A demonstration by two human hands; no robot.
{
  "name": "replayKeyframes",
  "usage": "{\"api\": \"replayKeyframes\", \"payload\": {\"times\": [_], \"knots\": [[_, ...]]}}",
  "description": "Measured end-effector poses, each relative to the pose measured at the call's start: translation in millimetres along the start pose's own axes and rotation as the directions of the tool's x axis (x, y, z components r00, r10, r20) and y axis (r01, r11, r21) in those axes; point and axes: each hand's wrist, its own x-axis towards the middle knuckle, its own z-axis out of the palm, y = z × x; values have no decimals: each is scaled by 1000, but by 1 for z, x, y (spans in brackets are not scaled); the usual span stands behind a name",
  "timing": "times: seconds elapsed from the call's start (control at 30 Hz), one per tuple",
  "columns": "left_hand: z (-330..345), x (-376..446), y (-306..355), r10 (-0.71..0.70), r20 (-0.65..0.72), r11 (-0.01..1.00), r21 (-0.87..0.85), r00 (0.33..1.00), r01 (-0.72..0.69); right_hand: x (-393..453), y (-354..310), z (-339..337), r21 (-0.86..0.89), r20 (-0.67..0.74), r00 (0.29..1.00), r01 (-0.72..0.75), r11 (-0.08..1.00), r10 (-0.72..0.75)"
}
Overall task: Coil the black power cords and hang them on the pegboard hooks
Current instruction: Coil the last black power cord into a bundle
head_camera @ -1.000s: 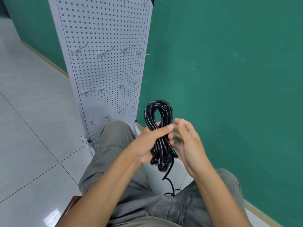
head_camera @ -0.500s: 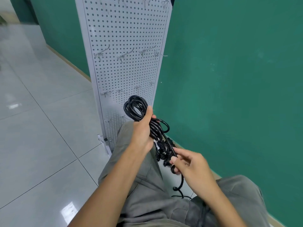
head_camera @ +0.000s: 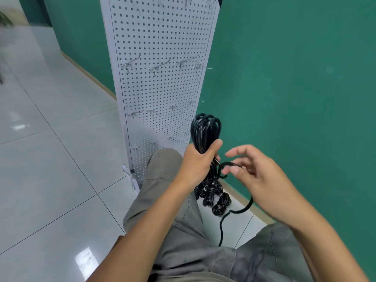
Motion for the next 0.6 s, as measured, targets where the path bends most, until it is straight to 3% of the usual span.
{"api": "replayKeyframes", "payload": {"times": [0.1, 0.2, 0.37, 0.47, 0.6], "knots": [[2, -5, 3, 17, 120, 999, 45, 993, -23, 5, -4, -9, 9, -5, 1000, 17, 1000, -17], [6, -13, 6, 9, 263, 1000, -14, 965, -5, 12, -5, -14, 21, -116, 993, 36, 999, -34], [16, -27, 12, -28, 556, 922, -306, 830, 236, 15, -1, -18, 147, -292, 956, 25, 989, 19], [17, -29, 12, -21, 579, 879, -378, 815, 291, 13, 6, -17, 214, -344, 937, 13, 977, 63], [15, -24, 12, -52, 578, 827, -432, 814, 360, 8, 23, -12, 435, -290, 952, 38, 900, 100]]}}
